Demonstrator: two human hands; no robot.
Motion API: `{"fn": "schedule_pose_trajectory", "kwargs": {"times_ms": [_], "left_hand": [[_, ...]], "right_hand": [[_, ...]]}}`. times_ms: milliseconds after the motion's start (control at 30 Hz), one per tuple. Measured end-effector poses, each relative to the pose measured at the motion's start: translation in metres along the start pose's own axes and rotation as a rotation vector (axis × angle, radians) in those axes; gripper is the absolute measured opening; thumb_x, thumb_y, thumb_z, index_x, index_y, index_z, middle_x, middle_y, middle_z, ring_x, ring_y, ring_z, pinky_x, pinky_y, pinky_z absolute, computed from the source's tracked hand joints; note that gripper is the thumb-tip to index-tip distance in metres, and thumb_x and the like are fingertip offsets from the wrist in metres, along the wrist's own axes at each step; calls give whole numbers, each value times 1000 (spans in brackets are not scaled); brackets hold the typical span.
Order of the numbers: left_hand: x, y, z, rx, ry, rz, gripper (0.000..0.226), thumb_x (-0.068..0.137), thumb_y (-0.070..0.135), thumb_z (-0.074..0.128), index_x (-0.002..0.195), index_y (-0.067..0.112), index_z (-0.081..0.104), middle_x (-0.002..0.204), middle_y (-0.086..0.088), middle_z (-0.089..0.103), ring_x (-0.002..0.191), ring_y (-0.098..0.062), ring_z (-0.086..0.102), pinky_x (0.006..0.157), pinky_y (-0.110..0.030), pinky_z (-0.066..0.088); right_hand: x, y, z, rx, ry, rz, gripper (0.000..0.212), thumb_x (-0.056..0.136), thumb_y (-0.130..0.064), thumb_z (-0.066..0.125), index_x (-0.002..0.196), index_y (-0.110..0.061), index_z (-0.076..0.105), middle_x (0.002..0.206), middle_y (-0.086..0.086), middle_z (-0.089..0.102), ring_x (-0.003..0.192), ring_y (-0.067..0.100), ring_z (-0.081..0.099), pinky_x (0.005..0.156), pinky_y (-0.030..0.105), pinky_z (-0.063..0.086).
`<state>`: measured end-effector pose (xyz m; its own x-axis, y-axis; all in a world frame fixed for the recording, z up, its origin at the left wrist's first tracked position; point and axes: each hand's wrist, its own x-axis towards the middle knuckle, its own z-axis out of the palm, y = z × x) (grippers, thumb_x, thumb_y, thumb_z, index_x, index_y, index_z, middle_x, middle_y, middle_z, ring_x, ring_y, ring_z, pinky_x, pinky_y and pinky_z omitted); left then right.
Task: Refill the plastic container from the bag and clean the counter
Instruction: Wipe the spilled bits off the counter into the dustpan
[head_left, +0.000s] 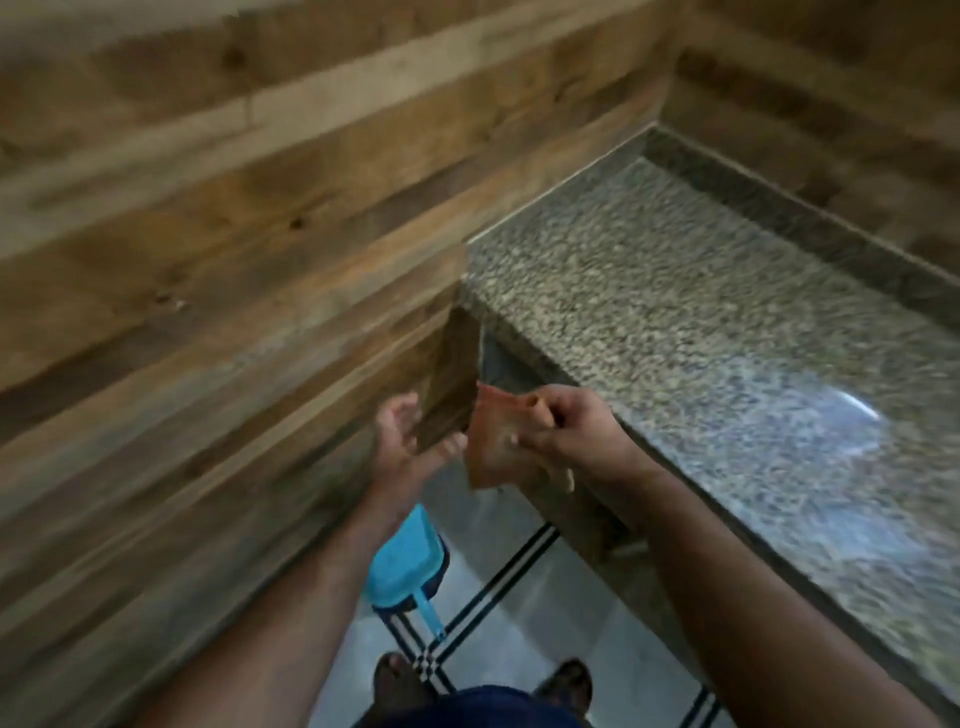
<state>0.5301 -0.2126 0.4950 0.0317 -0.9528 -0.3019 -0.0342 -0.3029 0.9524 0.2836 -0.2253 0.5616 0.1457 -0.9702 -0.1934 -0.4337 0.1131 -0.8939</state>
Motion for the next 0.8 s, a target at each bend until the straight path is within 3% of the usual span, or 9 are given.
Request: {"fn": "schedule_pose_trajectory", "kwargs": {"times_ms": [67, 100, 167, 267, 400, 500, 600, 667, 800], "left_hand": [[0, 30, 29, 248, -194, 226, 115, 61, 41, 100, 158, 31, 39, 163, 17, 44, 151, 2, 41, 119, -16, 36], [1, 45, 45, 326, -318, 312, 116, 62, 39, 102, 160, 37, 40, 165, 19, 45, 154, 0, 40, 123, -23, 35], [4, 76, 81, 429, -486, 378, 91, 69, 24, 102, 146, 42, 58, 146, 21, 66, 140, 1, 58, 115, -31, 46], [10, 108, 133, 516, -598, 420, 41, 78, 14, 90, 116, 24, 80, 107, 8, 83, 100, -11, 78, 88, -37, 61], [17, 121, 185, 426, -575, 368, 24, 75, 9, 88, 98, 7, 80, 85, 5, 78, 81, -10, 73, 72, -28, 56], [27, 127, 217, 550, -513, 361, 27, 74, 10, 95, 94, 15, 78, 84, 9, 80, 80, -7, 75, 71, -29, 60], [57, 138, 245, 858, -440, 516, 21, 80, 13, 91, 92, 18, 75, 88, 5, 77, 84, -15, 75, 70, -39, 64], [84, 147, 261, 977, -377, 658, 20, 86, 12, 83, 83, 23, 67, 87, 5, 68, 82, -17, 67, 63, -33, 56], [138, 145, 283, 1203, -465, 905, 28, 86, 17, 74, 77, 36, 55, 85, 12, 60, 86, -12, 54, 86, -42, 53]], "right_hand": [[-8, -22, -43, -308, -95, -89, 14, 79, -16, 85, 88, -24, 78, 79, -4, 76, 75, 9, 73, 67, 28, 56], [-12, -30, -63, -421, -118, -124, 12, 78, -21, 83, 89, -21, 77, 77, -4, 75, 71, 7, 70, 65, 26, 53], [-22, -41, -96, -547, -129, -154, 12, 78, -21, 82, 87, -21, 74, 70, -7, 69, 63, 5, 62, 58, 16, 45], [-40, -38, -143, -593, -45, -181, 17, 74, -23, 84, 86, -20, 73, 74, -5, 71, 68, 7, 65, 60, 23, 49], [-60, 1, -206, -530, 48, -46, 22, 70, -19, 87, 73, -30, 69, 68, -12, 65, 61, 1, 60, 55, 19, 47], [-65, 31, -229, -474, 136, 22, 22, 81, -13, 84, 78, -31, 73, 78, -13, 73, 73, 0, 69, 67, 26, 62], [-47, 48, -242, -447, 265, 12, 25, 89, -15, 80, 86, -38, 73, 90, -16, 74, 85, 1, 71, 77, 26, 62], [-29, 57, -250, -531, 359, -59, 14, 91, -20, 81, 95, -34, 78, 96, -17, 74, 90, 5, 67, 83, 27, 56], [9, 84, -254, -722, 430, -171, 9, 93, -30, 81, 101, -33, 80, 101, -13, 76, 98, 11, 64, 94, 37, 51]]}}
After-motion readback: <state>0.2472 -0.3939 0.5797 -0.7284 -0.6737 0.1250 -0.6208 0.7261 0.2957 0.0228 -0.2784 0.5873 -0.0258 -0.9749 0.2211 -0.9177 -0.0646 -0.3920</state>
